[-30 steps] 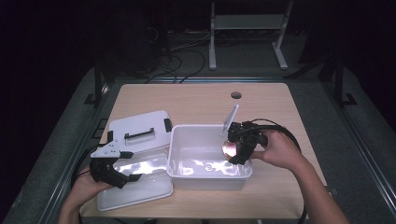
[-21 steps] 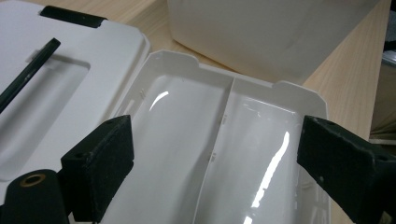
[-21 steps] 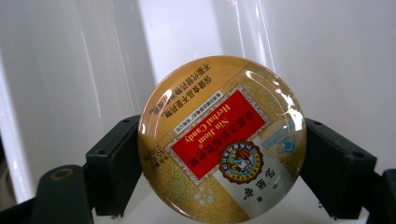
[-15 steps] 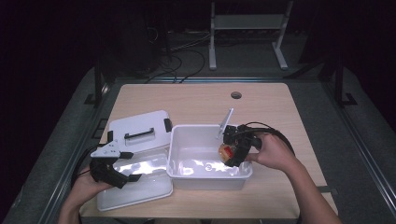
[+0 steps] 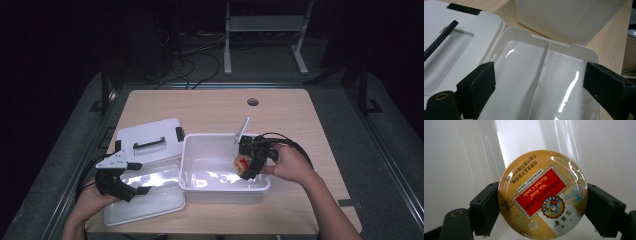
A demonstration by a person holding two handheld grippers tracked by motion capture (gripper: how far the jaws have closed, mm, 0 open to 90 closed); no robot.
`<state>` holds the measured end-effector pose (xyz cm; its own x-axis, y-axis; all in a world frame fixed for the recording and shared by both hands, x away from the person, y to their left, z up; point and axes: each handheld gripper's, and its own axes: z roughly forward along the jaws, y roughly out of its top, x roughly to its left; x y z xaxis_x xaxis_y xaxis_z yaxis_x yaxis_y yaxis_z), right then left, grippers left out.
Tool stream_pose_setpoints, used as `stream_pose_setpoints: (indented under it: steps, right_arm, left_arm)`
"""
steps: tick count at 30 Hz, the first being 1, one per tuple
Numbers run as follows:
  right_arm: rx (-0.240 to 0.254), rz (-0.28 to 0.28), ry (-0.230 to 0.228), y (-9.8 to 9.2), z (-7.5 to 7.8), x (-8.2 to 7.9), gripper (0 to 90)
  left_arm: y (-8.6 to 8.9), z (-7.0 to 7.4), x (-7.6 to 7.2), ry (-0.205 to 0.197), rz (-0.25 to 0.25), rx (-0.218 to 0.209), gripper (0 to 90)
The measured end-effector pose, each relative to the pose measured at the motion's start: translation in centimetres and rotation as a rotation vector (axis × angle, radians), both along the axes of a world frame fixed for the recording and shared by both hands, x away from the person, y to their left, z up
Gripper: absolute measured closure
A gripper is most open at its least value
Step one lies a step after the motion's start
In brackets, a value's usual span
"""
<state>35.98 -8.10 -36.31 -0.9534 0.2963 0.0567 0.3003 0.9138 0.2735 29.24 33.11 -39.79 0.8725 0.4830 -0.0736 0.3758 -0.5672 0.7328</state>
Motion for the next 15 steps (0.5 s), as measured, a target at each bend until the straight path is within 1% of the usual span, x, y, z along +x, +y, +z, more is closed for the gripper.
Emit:
stream_pose_setpoints:
  steps: [5, 8, 11, 15]
  right_arm:
    - [-0.022, 0.003, -0.007, 0.3, -0.1, -0.2, 19.3]
    - [-0.057, -0.008, -0.029, 0.7, -0.2, -0.4, 18.7]
    - [-0.018, -0.005, -0.04, 0.9, 0.4, -0.4, 19.1]
    - [-0.018, 0.001, -0.048, 1.0, 0.9, -0.6, 20.2]
  left_arm:
    - [-0.1, 0.0, 0.0, -0.003, 0.001, 0.001, 10.4]
    - [0.0, 0.0, -0.1, -0.004, 0.004, 0.006, 10.5]
    - [0.1, 0.0, -0.1, -0.004, 0.006, 0.005, 10.5]
    - [0.0, 0.2, -0.1, -0.012, 0.001, 0.003, 10.4]
